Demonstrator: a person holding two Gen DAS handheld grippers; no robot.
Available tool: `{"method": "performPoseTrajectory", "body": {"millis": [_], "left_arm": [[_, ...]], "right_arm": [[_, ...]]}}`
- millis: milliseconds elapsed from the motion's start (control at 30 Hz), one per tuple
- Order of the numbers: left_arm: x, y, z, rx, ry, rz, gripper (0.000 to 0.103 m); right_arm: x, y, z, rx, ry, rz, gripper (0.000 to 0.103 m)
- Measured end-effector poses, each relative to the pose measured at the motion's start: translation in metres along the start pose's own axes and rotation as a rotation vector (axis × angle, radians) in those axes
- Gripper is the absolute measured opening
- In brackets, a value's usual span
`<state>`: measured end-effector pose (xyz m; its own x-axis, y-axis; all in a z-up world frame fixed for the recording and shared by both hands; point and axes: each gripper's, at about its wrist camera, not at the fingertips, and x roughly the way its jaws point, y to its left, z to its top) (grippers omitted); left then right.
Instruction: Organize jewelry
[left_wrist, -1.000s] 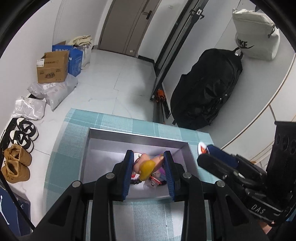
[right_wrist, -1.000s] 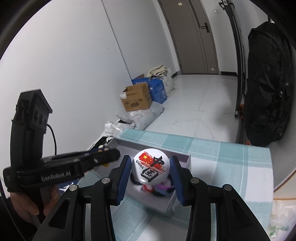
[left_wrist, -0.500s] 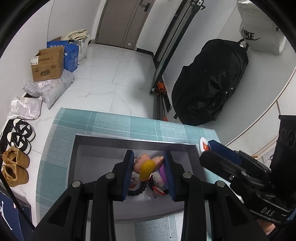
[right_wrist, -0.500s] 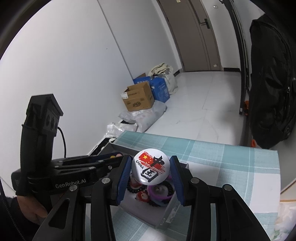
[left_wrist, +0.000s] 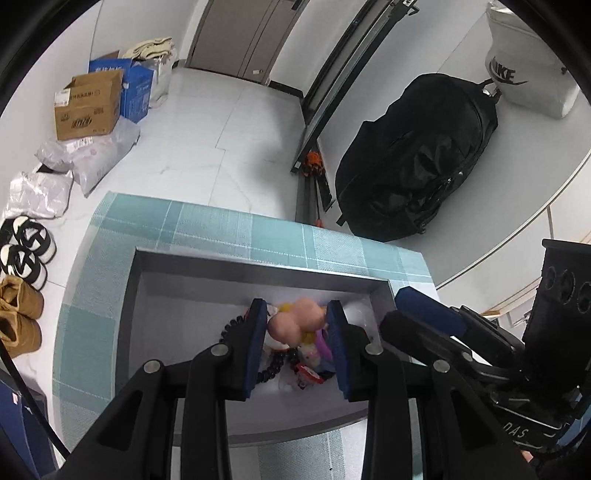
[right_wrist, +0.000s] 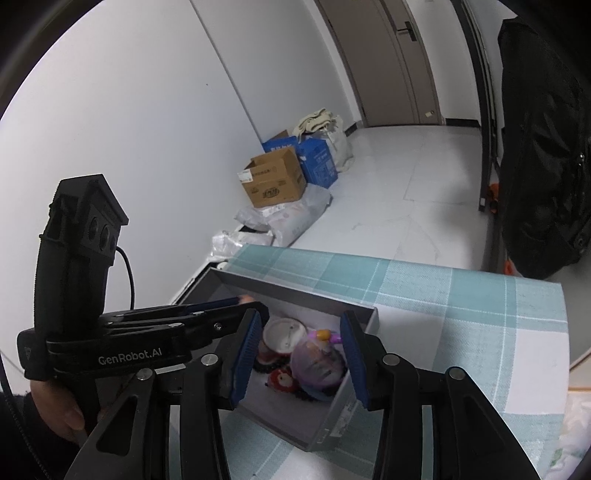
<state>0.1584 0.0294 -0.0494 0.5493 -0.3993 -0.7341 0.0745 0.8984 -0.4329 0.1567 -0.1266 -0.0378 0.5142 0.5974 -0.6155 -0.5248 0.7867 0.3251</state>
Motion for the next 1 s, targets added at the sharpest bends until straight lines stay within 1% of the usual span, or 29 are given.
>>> {"method": "performPoseTrajectory", "body": {"millis": [33,100,133,167,200,233,300,400,433,600,733,833,1000], "left_arm": [[-0.001,0.000,0.000,-0.002,-0.002,-0.001,0.031],[-0.005,0.000,-0.001,0.002,-0.023,0.002,0.045],[-0.009,-0.001,-0.002,0.004,-0.045,0.004,0.049],[-0.013,-0.001,-0.002,0.004,-0.064,0.003,0.055],[-0.016,-0.001,-0.002,0.005,-0.077,0.004,0.057],[-0.019,-0.002,-0.002,0.007,-0.094,0.015,0.057],[-0.024,-0.004,-0.003,0.017,-0.121,0.035,0.058],[-0.030,-0.008,-0.007,0.035,-0.161,0.087,0.059],[-0.032,-0.010,-0.009,0.043,-0.171,0.104,0.060],[-0.042,-0.015,-0.020,0.071,-0.200,0.173,0.062],[-0.051,-0.014,-0.027,0.043,-0.215,0.210,0.065],[-0.062,-0.014,-0.032,0.033,-0.244,0.235,0.067],[-0.075,-0.019,-0.042,0.048,-0.280,0.268,0.073]], "right_arm": [[-0.002,0.000,0.000,0.003,-0.005,-0.005,0.048],[-0.008,-0.002,0.000,0.008,-0.030,-0.015,0.050],[-0.011,-0.002,0.000,0.009,-0.043,-0.020,0.053],[-0.016,-0.002,0.000,0.008,-0.061,-0.028,0.054],[-0.020,-0.002,0.001,0.007,-0.078,-0.032,0.059],[-0.023,-0.001,0.000,0.008,-0.092,-0.036,0.063],[-0.030,-0.001,0.000,0.013,-0.118,-0.040,0.064],[-0.039,0.000,-0.002,0.016,-0.138,-0.047,0.067],[-0.041,0.001,-0.003,0.015,-0.145,-0.050,0.072],[-0.050,0.012,-0.010,-0.013,-0.170,-0.083,0.080],[-0.058,0.021,-0.019,-0.029,-0.190,-0.099,0.082],[-0.065,0.026,-0.026,-0.030,-0.205,-0.107,0.084],[-0.078,0.034,-0.034,-0.053,-0.229,-0.118,0.085]]}}
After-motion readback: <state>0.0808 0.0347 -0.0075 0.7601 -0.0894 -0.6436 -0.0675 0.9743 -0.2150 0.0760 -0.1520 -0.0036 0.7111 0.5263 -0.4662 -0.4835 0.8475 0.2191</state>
